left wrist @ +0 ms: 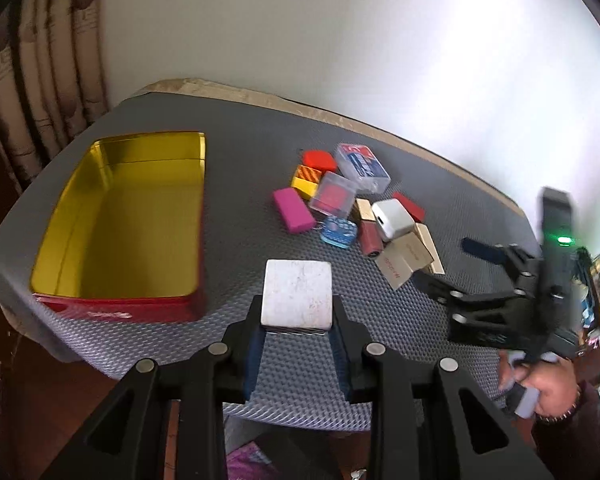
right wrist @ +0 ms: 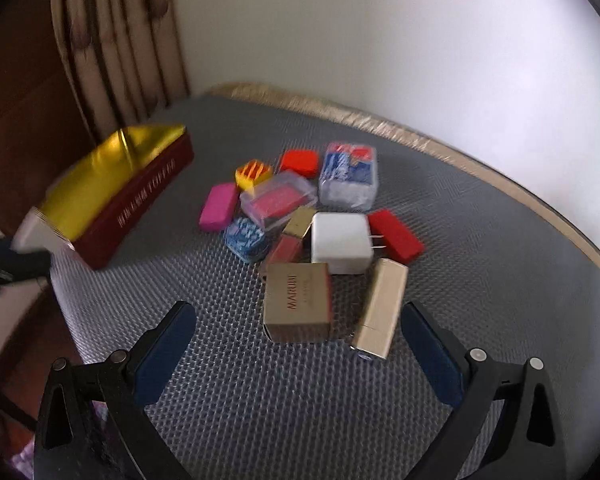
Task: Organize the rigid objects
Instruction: 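Place the white cube in the tin with the left gripper while the right gripper carries the MARUBI box there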
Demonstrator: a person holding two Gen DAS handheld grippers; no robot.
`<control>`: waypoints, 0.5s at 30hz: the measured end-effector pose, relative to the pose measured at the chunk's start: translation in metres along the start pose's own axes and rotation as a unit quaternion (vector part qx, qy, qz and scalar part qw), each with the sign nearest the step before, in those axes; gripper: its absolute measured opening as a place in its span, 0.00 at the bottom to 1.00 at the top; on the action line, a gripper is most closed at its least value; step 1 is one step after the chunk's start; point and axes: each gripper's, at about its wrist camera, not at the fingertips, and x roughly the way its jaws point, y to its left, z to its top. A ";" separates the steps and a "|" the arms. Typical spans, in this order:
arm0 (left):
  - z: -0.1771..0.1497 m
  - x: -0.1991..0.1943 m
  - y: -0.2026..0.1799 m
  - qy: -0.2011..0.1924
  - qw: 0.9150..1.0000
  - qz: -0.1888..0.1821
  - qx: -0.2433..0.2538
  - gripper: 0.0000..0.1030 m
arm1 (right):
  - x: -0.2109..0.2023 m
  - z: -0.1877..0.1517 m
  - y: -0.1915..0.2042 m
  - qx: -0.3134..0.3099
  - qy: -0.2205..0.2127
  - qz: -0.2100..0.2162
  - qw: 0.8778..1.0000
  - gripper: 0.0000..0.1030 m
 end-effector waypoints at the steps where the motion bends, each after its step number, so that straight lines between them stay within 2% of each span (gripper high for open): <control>1: 0.000 -0.004 0.004 -0.001 1.000 0.002 -0.003 0.29 | 0.003 0.000 0.002 0.000 0.009 0.005 1.000 0.89; 3: 0.004 -0.009 0.014 -0.006 1.000 0.008 -0.010 0.29 | 0.016 0.003 0.003 -0.002 0.028 -0.004 1.000 0.85; 6: 0.015 -0.019 0.037 -0.014 0.999 0.024 -0.024 0.29 | 0.031 0.008 0.001 -0.003 0.047 -0.009 0.999 0.84; 8: 0.022 -0.019 0.050 -0.017 0.999 0.037 -0.025 0.29 | 0.035 0.009 -0.002 -0.008 0.057 -0.013 0.998 0.79; 9: 0.028 -0.018 0.059 -0.016 0.998 0.049 -0.027 0.29 | 0.039 0.009 -0.001 -0.009 0.068 -0.009 0.998 0.66; 10: 0.034 -0.015 0.067 -0.015 0.998 0.056 -0.029 0.29 | 0.045 0.011 -0.002 -0.008 0.080 -0.004 0.997 0.43; 12: 0.047 -0.008 0.085 -0.012 0.998 0.058 -0.034 0.29 | 0.053 0.011 -0.003 -0.001 0.099 0.006 0.995 0.40; 15: 0.069 0.008 0.109 -0.006 0.996 0.080 -0.033 0.29 | 0.051 0.011 -0.004 0.002 0.093 0.017 0.996 0.39</control>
